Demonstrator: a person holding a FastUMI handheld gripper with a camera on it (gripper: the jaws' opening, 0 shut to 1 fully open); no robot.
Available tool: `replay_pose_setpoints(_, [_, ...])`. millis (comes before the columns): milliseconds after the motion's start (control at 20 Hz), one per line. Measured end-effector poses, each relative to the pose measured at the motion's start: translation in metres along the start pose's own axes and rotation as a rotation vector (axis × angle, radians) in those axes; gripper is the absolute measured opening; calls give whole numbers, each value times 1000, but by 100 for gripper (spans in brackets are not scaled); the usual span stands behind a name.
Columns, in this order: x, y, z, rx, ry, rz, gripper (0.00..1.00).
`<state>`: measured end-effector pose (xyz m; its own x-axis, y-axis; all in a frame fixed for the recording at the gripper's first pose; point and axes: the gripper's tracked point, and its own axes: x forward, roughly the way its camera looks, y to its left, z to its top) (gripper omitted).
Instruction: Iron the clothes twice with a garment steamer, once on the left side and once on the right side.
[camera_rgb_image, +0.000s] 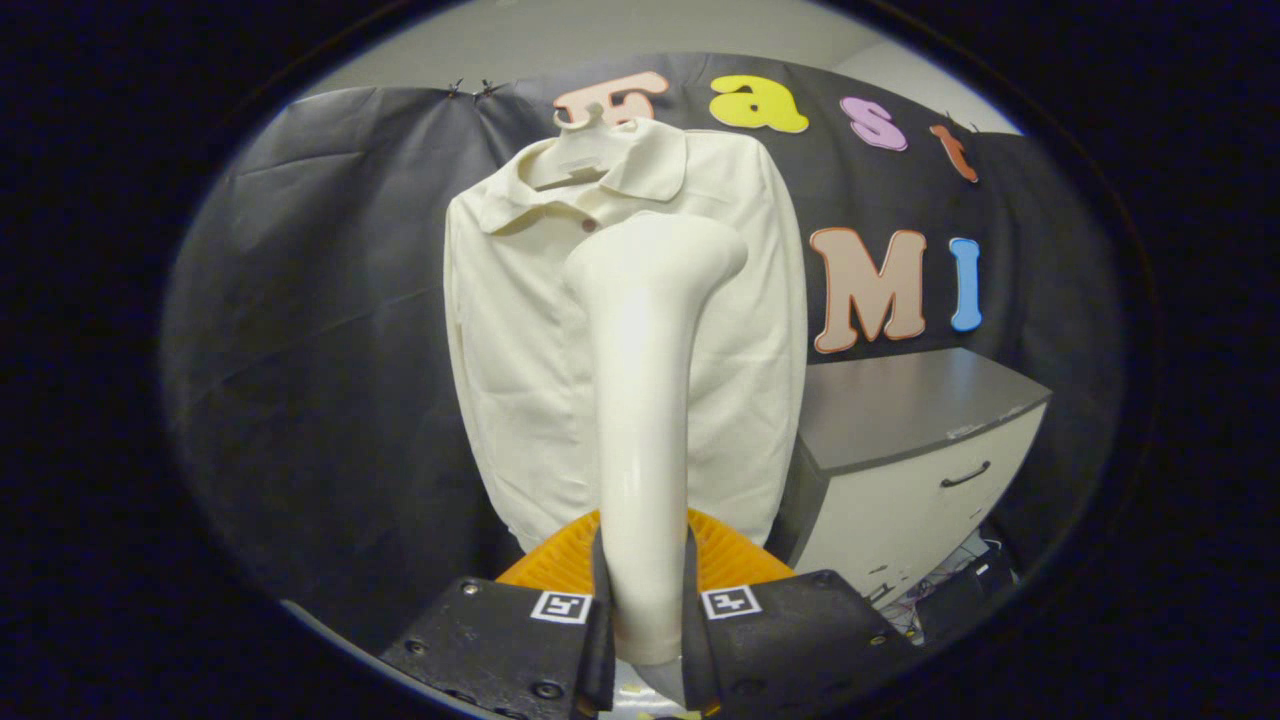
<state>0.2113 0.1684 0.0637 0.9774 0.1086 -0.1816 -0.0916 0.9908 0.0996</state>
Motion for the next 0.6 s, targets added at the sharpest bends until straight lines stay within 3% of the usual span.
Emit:
replay_pose_setpoints(350, [47, -21, 47, 25, -58, 41, 26])
replay_pose_setpoints(600, [75, -13, 38, 25, -55, 138, 26])
